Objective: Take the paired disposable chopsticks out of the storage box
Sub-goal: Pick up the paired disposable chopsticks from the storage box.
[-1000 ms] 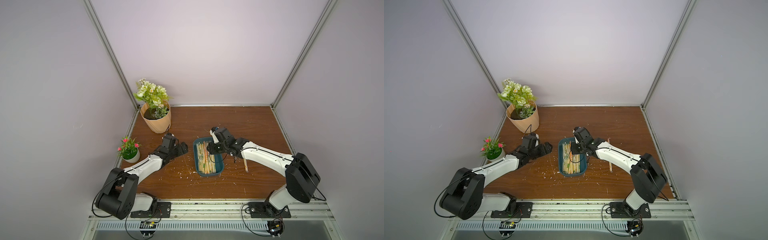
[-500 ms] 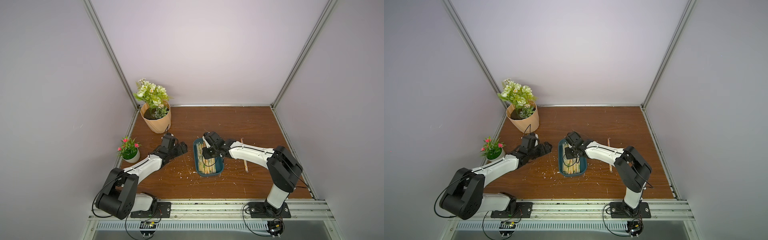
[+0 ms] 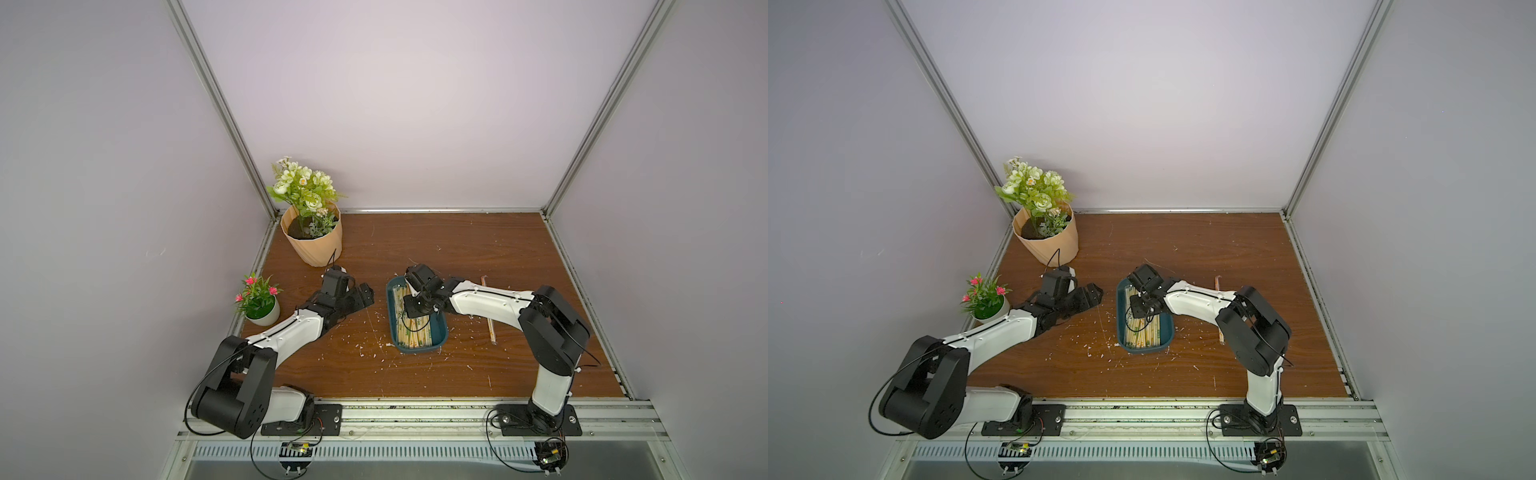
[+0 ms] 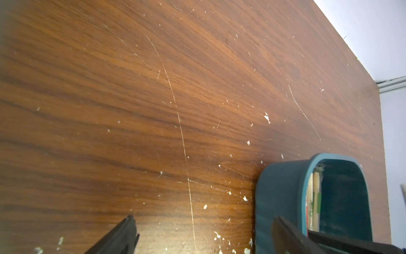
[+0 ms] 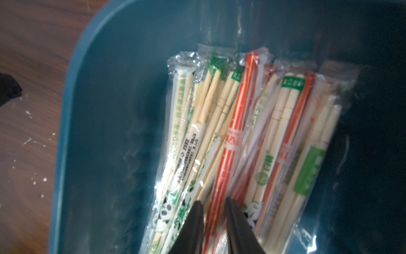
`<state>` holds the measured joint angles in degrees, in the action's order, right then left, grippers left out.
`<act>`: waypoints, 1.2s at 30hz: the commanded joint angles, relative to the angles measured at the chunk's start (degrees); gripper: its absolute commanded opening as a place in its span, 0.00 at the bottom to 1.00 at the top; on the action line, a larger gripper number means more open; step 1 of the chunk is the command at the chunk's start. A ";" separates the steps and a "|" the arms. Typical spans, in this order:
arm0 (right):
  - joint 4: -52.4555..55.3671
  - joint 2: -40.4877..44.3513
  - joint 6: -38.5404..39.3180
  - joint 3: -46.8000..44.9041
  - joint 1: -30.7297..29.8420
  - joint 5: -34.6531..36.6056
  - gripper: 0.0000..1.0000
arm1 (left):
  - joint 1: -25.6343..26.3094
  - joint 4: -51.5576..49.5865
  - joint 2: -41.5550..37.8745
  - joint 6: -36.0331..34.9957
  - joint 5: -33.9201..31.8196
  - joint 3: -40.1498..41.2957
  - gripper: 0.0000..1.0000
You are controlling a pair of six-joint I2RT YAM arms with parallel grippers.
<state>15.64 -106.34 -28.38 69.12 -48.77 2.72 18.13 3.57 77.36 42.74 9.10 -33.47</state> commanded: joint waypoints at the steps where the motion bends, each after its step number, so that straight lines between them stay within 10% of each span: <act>1: 1.32 -0.01 0.87 2.09 -0.21 0.47 0.21 | -0.62 0.82 0.07 -1.17 0.75 0.68 0.98; 36: 3.88 18.02 0.84 1.03 9.47 0.03 0.08 | -0.64 -1.20 -2.49 -3.17 4.45 -2.10 0.98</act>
<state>18.74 -92.12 -28.49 70.15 -41.41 2.26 18.02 3.51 76.18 40.66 12.49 -34.00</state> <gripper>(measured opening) 0.105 0.980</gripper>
